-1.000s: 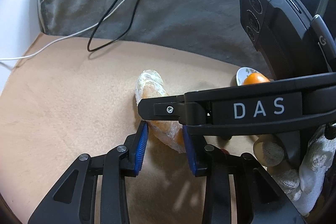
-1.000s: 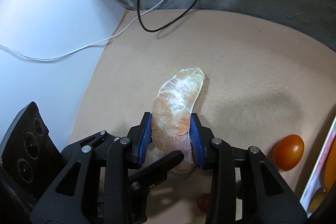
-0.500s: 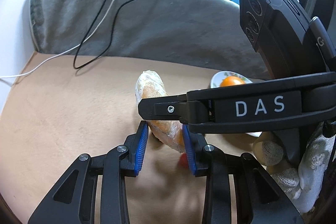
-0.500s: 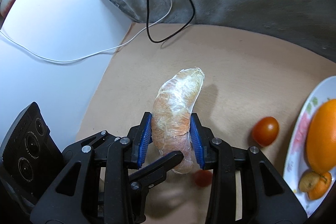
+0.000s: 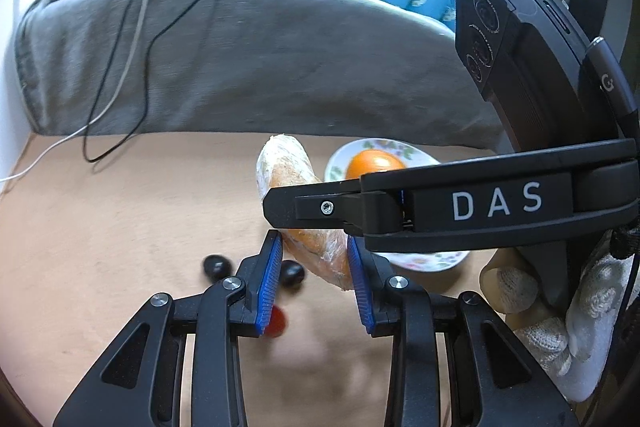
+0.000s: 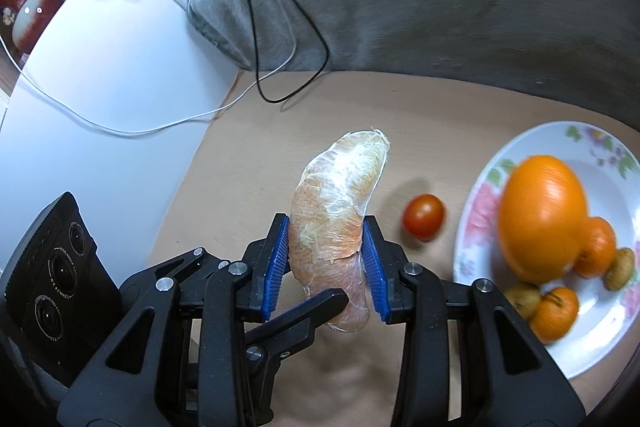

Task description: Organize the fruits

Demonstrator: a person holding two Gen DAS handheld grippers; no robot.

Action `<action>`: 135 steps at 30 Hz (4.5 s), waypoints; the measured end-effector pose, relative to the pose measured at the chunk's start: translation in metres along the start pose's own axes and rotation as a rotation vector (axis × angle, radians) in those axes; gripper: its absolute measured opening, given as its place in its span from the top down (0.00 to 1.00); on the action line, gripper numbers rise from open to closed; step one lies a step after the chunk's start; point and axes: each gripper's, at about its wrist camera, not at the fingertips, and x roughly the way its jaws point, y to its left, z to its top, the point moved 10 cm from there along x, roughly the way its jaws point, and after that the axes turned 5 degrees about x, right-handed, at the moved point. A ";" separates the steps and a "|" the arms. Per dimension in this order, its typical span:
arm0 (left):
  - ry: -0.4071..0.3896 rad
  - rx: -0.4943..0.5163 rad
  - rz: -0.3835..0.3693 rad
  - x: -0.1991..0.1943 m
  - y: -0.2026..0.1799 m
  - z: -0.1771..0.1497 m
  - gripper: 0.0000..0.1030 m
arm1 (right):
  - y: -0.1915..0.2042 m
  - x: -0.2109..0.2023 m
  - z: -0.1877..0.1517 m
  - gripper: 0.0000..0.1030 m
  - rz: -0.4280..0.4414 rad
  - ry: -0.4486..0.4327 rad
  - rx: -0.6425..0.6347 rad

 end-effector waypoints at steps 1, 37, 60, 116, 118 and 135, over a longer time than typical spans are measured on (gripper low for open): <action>0.001 0.004 -0.006 0.002 -0.005 0.001 0.69 | -0.006 -0.006 0.000 0.63 -0.002 -0.004 0.004; 0.043 0.124 -0.134 0.080 -0.109 0.037 0.69 | -0.126 -0.091 -0.003 0.63 -0.058 -0.128 0.192; 0.035 0.154 -0.134 0.060 -0.111 0.028 0.69 | -0.141 -0.127 0.006 0.39 -0.154 -0.254 0.167; 0.094 0.010 0.050 0.021 0.090 -0.031 0.63 | -0.016 -0.020 -0.045 0.34 -0.097 -0.018 0.022; 0.098 0.009 0.043 0.023 0.091 -0.033 0.63 | -0.019 -0.011 -0.044 0.39 -0.104 -0.006 0.033; 0.111 0.031 0.008 0.036 0.087 -0.037 0.69 | -0.028 0.027 -0.035 0.59 -0.176 0.027 0.016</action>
